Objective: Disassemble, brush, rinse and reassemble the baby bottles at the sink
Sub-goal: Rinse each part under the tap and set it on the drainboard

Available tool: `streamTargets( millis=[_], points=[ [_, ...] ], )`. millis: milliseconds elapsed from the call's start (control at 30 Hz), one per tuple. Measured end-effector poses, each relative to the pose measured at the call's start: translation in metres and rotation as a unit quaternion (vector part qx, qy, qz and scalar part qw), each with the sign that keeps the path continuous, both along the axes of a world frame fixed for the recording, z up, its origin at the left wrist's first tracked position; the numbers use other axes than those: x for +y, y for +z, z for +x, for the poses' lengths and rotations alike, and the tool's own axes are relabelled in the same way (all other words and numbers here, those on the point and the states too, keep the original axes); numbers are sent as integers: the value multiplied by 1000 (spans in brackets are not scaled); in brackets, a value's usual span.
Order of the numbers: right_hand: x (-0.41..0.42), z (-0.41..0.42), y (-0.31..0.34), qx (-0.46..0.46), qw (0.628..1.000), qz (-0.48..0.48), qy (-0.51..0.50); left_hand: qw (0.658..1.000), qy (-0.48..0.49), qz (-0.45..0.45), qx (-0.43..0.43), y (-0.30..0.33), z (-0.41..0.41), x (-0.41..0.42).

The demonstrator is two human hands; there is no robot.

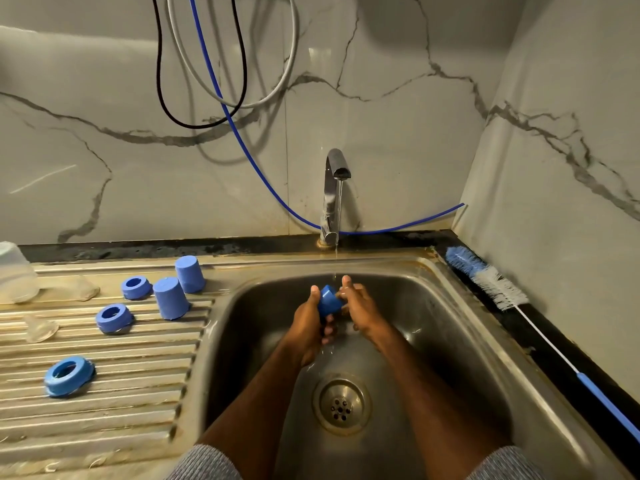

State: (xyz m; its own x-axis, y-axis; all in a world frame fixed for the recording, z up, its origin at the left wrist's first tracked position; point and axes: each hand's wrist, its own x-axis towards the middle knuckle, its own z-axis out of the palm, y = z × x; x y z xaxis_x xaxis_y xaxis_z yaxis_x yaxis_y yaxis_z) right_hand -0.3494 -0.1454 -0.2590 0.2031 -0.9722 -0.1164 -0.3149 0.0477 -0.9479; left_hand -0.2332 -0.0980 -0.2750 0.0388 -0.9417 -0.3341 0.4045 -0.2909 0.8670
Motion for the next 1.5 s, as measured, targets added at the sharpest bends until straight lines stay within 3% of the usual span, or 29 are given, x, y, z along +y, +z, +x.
streamTargets(
  millis=[133, 300, 367, 500, 633, 733, 933, 1100, 1200, 1500],
  points=[
    [0, 6, 4, -49, 998, -28, 14, 1000, 6, 11, 28, -2, 0, -7],
    [-3, -4, 4, 66, 990, -57, 110, 998, -2, 16, 63, -6, 2, -14],
    [-5, -4, -3, 102, 988, -91, 72, 999, -27, 22, 5, -6, 1, -11],
    [-4, 3, -14, 116, 982, -144, -23, 967, -45, 39, -249, -13, 5, -3],
    [-6, 9, -29, 246, 965, -66, 60, 946, 42, 41, -319, -28, 12, -18],
    [-9, 9, -34, 283, 956, -77, 7, 931, 88, 52, -351, -38, 20, -27],
    [-11, 13, -34, 296, 953, -51, 42, 926, 71, 53, -367, -37, 20, -24],
    [-7, 17, -27, 203, 975, -92, 25, 945, 55, 48, -318, -26, 18, -12],
    [-6, 23, -23, 201, 971, -117, 53, 950, 53, 61, -300, -24, 17, -10],
    [-8, 19, -20, 191, 975, -108, -40, 953, 53, 78, -287, -26, 17, -13]
  ],
)
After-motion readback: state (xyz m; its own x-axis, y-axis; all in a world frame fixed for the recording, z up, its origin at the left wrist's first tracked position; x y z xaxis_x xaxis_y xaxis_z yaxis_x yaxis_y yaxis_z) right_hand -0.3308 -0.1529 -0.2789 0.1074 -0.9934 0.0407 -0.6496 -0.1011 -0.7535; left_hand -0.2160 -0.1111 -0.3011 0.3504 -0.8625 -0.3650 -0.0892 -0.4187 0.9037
